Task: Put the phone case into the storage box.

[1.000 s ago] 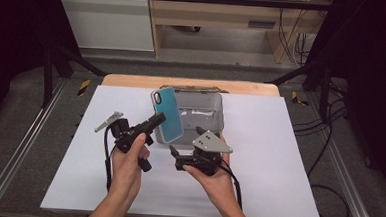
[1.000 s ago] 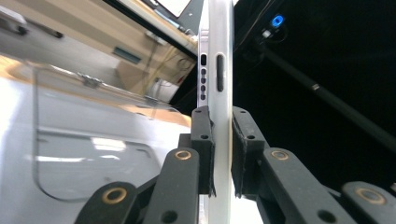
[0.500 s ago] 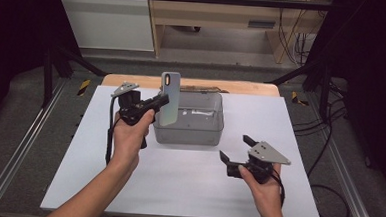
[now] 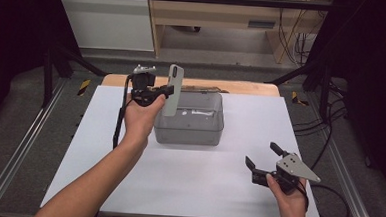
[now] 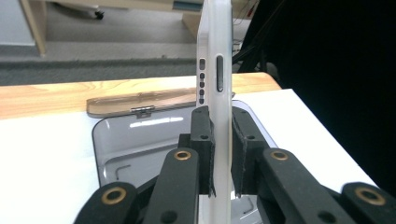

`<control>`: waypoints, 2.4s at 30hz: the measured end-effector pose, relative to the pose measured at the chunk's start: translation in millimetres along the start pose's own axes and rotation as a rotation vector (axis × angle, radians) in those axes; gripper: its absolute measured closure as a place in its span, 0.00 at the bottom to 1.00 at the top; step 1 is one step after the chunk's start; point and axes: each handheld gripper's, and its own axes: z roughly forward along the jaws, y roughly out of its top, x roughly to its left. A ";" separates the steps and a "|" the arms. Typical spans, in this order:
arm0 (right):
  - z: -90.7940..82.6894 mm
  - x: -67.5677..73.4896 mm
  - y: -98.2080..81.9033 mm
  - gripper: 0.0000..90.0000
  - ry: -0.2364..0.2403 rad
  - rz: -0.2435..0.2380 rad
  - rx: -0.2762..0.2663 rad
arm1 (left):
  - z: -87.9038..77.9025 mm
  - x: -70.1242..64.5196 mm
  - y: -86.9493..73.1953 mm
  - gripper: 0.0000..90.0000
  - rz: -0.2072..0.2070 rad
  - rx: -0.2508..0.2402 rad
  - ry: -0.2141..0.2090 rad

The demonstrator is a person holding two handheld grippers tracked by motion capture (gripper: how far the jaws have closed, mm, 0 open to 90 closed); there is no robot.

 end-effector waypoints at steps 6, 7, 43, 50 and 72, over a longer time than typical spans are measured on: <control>-3.6 0.4 -5.6 0.08 -0.007 0.015 0.007 | 9.5 3.2 10.8 0.90 0.015 0.036 0.056; -3.3 0.9 -6.3 0.08 -0.007 0.022 0.009 | 11.5 4.3 12.1 0.90 0.017 0.043 0.066; 1.6 4.1 -11.7 0.07 0.004 0.010 0.061 | 44.2 28.1 -6.0 0.90 -0.017 0.209 0.176; 2.2 3.8 -12.6 0.07 0.004 0.008 0.070 | 47.7 31.1 -12.9 0.90 -0.038 0.225 0.176; 5.0 5.7 -14.5 0.07 0.019 -0.002 0.102 | 54.6 44.5 -29.8 0.90 -0.065 0.269 0.203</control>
